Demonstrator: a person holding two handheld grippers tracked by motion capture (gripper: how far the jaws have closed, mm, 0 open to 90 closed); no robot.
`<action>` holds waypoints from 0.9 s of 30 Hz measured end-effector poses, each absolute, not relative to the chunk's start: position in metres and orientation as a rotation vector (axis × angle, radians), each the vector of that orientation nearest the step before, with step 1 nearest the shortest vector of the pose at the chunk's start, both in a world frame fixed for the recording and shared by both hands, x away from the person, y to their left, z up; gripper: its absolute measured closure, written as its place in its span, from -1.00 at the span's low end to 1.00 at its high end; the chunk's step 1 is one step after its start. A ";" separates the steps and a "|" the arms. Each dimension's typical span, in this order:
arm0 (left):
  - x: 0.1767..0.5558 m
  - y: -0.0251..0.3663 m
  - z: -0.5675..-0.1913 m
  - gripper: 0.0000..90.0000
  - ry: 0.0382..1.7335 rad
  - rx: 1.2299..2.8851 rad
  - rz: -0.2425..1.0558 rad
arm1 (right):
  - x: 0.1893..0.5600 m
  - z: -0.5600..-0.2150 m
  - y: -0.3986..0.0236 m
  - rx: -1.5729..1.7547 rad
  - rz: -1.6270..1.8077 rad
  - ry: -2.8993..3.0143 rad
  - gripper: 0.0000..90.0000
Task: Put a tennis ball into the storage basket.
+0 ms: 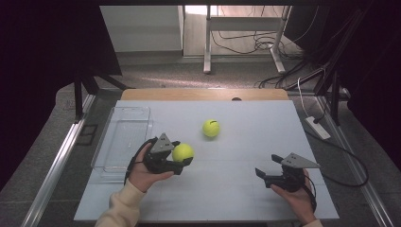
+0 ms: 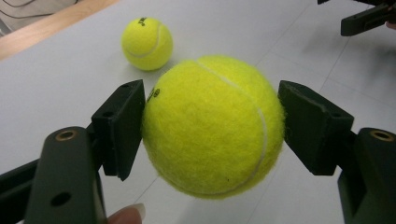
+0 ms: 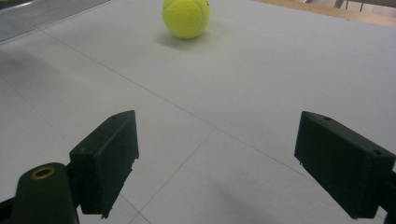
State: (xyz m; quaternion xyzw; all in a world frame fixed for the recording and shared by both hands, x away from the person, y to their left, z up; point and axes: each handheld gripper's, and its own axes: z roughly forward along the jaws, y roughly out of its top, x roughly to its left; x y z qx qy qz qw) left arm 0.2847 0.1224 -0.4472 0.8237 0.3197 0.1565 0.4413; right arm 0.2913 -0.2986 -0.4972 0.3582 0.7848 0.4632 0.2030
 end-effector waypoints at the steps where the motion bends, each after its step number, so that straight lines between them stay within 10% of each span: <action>1: 0.284 0.123 -0.447 -0.39 0.796 2.034 0.392 | 0.291 -0.497 -0.299 1.000 1.292 2.190 -0.71; 27: 0.281 0.137 -0.431 -0.39 0.792 1.920 0.439 | 0.291 -0.496 -0.298 1.005 1.299 2.180 -0.70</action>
